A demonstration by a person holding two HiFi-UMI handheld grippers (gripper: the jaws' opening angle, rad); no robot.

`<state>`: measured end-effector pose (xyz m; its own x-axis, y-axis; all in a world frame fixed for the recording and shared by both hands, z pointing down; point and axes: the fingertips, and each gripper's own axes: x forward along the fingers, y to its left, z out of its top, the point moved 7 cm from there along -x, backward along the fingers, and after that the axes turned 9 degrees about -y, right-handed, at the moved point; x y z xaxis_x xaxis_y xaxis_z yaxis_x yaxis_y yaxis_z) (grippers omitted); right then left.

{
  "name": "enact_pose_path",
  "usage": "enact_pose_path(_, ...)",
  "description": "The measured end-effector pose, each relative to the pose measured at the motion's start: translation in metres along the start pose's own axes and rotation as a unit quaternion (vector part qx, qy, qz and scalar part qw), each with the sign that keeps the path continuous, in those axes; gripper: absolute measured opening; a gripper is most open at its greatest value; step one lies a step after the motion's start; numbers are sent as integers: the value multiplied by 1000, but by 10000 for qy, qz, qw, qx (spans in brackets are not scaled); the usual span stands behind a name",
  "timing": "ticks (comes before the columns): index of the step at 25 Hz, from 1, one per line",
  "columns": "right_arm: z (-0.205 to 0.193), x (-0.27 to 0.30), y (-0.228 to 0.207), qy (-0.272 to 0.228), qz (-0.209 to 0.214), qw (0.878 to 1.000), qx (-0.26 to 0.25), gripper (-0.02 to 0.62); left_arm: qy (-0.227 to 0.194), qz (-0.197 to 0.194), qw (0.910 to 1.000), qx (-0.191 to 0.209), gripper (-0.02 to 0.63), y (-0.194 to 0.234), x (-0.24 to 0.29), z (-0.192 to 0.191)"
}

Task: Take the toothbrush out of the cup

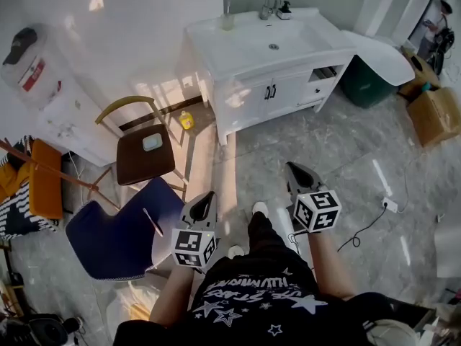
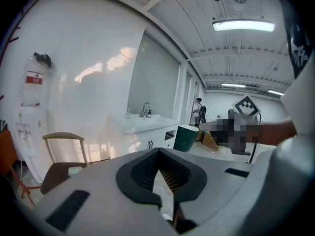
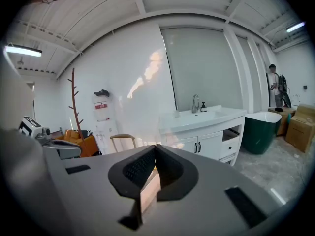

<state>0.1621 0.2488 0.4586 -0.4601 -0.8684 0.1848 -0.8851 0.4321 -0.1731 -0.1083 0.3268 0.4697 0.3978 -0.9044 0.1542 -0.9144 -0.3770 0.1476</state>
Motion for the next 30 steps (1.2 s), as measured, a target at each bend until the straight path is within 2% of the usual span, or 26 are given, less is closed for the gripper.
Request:
enact_pose_path(7,5,15,-24,-286,-302,9988,263,15,-103,167,9998,-28,15,11,25,16)
enact_pose_path(9,11,26,-35,-385,-224,9983,370,17,-123,194,9997,2,15,11,39,20)
enact_pose_path(10,14,34,-40,-435,-133,9980,437,50,-125,211,9997,24,15,11,48,22)
enact_pose_path(11,17,43,-47,-469,-38,9977,497,139,-117,232,9997,46,15,12,58,25)
enact_pose_path(12,20,53,-54,-482,38,9974,537,177,-98,250,9996,64,15,12,70,28)
enact_pose_path(17,37,111,-96,-406,201,9974,556,291,-11,271,9993,256,15,13,132,48)
enact_pose_path(22,53,167,-130,-220,395,9973,573,319,8,444,9986,293,15,21,183,64)
enact_pose_path(30,62,220,-180,17,646,9962,582,321,102,894,9956,279,15,31,236,68)
